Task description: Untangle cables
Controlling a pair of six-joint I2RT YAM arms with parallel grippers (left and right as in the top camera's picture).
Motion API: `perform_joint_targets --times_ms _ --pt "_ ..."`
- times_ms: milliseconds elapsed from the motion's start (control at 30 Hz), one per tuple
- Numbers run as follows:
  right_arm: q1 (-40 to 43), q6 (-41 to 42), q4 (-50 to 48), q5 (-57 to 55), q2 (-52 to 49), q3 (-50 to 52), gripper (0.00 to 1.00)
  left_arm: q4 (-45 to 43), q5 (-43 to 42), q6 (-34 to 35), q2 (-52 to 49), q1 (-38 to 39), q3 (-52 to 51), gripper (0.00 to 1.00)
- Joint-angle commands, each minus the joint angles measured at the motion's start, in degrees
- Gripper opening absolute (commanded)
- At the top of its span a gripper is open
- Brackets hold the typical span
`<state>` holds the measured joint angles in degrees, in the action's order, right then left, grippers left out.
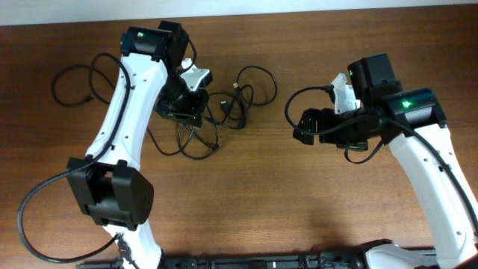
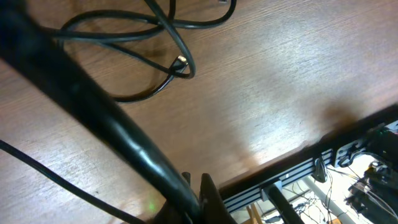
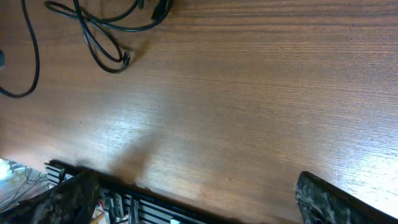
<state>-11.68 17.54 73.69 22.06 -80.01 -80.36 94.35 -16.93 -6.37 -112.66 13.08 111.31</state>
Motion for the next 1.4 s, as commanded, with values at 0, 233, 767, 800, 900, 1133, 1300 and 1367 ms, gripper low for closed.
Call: perform_joint_targets --times_ms 0,233,767,800,900,1133,1300,1367 --pt "-0.37 -0.74 0.04 -0.31 -0.2 -0.17 0.98 -3.13 0.85 1.18 0.52 -0.11 1.33 0.0" --pt "-0.37 -0.74 0.98 -0.31 -0.2 -0.15 0.98 -29.66 9.4 13.9 0.26 -16.39 6.67 0.0" --pt "-0.37 -0.68 -0.66 -0.31 -0.2 -0.15 0.98 -51.43 -10.75 19.12 -10.12 -31.5 6.67 0.0" --pt "-0.37 -0.68 -0.63 -0.31 -0.2 -0.15 0.98 -51.49 -10.73 17.29 -10.12 -30.36 6.67 0.0" --pt "-0.37 -0.7 -0.39 -0.28 -0.2 -0.15 0.98 -51.91 -10.75 12.83 -10.12 -26.4 6.67 0.0" --pt "-0.37 -0.72 -0.15 -0.31 -0.2 -0.15 0.98 -54.47 -7.26 8.28 -10.23 -20.59 6.64 0.0" --pt "-0.35 -0.72 -0.2 -0.33 -0.2 -0.15 0.98 -48.11 8.48 23.56 -10.23 -24.48 6.64 0.0" --pt "-0.37 -0.72 -0.39 -0.33 -0.2 -0.15 0.98 -44.74 10.4 27.8 -10.23 -26.71 6.64 0.0"
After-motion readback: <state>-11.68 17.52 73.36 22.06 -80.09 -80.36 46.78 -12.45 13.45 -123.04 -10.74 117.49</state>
